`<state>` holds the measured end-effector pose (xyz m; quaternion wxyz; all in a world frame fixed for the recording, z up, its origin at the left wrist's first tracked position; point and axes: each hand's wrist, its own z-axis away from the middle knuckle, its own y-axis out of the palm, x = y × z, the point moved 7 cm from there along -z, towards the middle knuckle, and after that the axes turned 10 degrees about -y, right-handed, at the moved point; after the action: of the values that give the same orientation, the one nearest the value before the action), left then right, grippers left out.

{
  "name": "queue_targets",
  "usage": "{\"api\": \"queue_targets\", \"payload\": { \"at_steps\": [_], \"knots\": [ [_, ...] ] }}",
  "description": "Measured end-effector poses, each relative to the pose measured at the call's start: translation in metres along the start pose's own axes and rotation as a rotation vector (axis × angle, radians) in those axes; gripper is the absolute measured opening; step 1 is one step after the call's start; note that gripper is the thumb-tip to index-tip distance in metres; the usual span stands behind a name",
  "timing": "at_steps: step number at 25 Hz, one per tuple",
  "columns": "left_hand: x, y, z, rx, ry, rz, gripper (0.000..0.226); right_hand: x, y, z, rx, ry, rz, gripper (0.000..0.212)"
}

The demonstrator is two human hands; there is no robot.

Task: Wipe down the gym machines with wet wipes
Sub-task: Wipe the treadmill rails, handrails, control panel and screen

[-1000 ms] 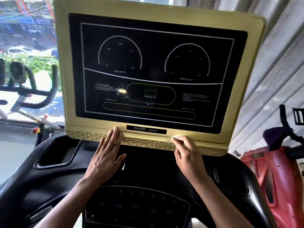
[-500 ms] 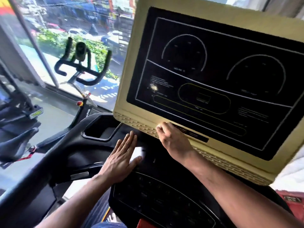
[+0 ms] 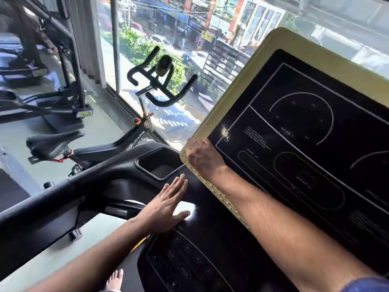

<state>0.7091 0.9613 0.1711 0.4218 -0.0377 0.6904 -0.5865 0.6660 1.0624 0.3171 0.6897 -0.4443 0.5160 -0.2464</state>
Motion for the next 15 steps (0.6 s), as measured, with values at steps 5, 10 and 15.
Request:
{"api": "queue_targets", "payload": {
  "at_steps": [5, 10, 15],
  "knots": [
    [0.019, -0.022, -0.03, -0.107, -0.117, 0.161, 0.091, -0.013, -0.009, -0.031, 0.037, -0.044, 0.066, 0.024],
    [0.009, -0.047, -0.057, -0.219, -0.093, 0.23, 0.095, -0.042, -0.015, -0.045, 0.044, -0.01, 0.107, 0.031],
    [-0.018, -0.083, -0.088, -0.325, 0.015, 0.207, 0.091, -0.095, -0.06, -0.029, 0.052, 0.03, 0.178, 0.042]
  ]
}}
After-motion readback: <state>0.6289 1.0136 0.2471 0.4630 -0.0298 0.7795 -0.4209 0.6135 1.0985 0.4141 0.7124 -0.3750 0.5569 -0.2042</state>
